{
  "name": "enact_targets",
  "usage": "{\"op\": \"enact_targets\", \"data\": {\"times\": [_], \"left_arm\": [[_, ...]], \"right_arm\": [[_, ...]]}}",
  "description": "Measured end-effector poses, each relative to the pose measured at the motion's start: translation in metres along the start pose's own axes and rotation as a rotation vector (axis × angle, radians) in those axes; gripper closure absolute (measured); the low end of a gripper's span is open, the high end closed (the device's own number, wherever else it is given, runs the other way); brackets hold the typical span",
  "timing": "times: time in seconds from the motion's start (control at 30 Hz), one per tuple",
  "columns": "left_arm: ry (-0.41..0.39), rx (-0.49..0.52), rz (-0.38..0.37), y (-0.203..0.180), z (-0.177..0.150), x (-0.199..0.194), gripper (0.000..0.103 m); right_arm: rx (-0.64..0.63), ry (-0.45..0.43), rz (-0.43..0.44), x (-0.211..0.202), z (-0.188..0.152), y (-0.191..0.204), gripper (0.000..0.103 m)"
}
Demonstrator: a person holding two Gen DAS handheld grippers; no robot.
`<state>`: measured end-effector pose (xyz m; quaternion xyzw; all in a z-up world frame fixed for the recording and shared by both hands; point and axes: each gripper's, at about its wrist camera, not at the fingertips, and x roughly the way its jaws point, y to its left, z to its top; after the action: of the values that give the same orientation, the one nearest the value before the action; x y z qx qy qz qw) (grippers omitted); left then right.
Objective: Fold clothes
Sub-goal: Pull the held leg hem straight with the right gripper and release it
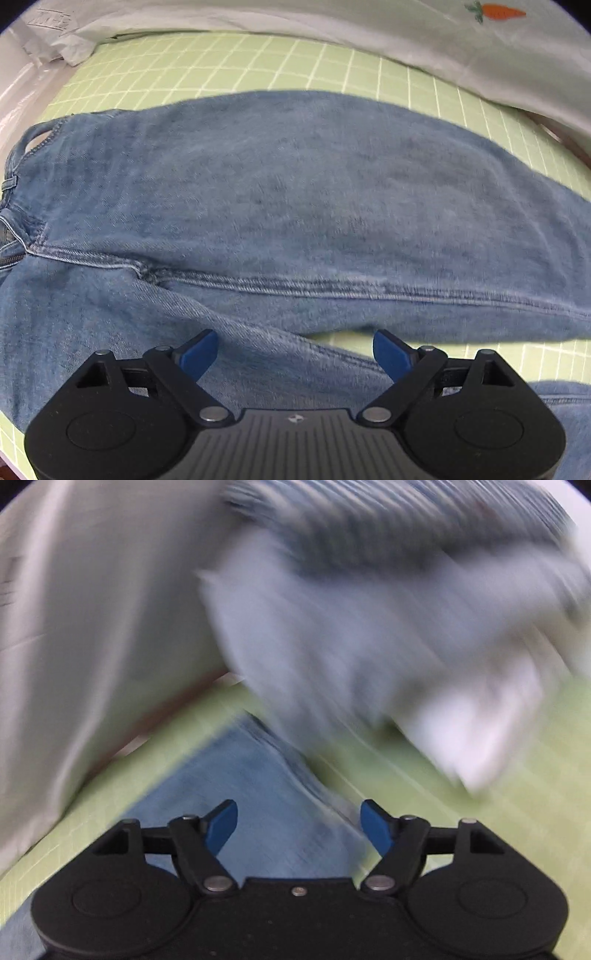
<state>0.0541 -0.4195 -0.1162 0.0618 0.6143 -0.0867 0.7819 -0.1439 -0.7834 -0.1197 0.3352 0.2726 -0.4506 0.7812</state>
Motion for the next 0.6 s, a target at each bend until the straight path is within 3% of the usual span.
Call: {"op": "enact_targets", "data": {"times": [0.2,0.23,0.27,0.3,0.33,0.4,0.5,0.57,0.6], "left_arm": [[0.007,0.047,0.001,-0.013,-0.001,-0.004,0.012],[0.004,0.054,0.0,-0.016,-0.002,-0.005,0.012],[0.002,0.059,-0.002,-0.019,-0.001,-0.006,0.012],[0.003,0.063,-0.003,-0.023,0.001,-0.006,0.012],[0.005,0.066,-0.003,-0.026,0.001,-0.005,0.012],[0.01,0.07,-0.004,-0.031,0.0,-0.003,0.012],[0.008,0.061,-0.004,-0.028,-0.003,-0.005,0.012],[0.005,0.048,-0.002,-0.023,-0.004,-0.007,0.012],[0.005,0.04,-0.003,-0.021,-0.004,-0.007,0.012]], "right_arm": [[0.064,-0.002,0.001,0.017,-0.01,-0.018,0.029],[0.053,-0.006,0.007,0.02,-0.009,-0.016,0.034],[0.038,-0.006,0.02,0.024,-0.006,-0.014,0.04],[0.017,-0.003,0.04,0.028,-0.002,-0.013,0.066],[-0.003,0.002,0.06,0.031,0.002,-0.011,0.086],[-0.056,0.004,0.087,0.029,0.007,-0.009,0.092],[-0.172,-0.05,0.015,0.005,0.006,-0.002,0.092],[-0.176,-0.008,-0.06,0.01,0.0,-0.01,0.087],[-0.172,0.025,-0.101,0.016,-0.004,-0.016,0.072]]}}
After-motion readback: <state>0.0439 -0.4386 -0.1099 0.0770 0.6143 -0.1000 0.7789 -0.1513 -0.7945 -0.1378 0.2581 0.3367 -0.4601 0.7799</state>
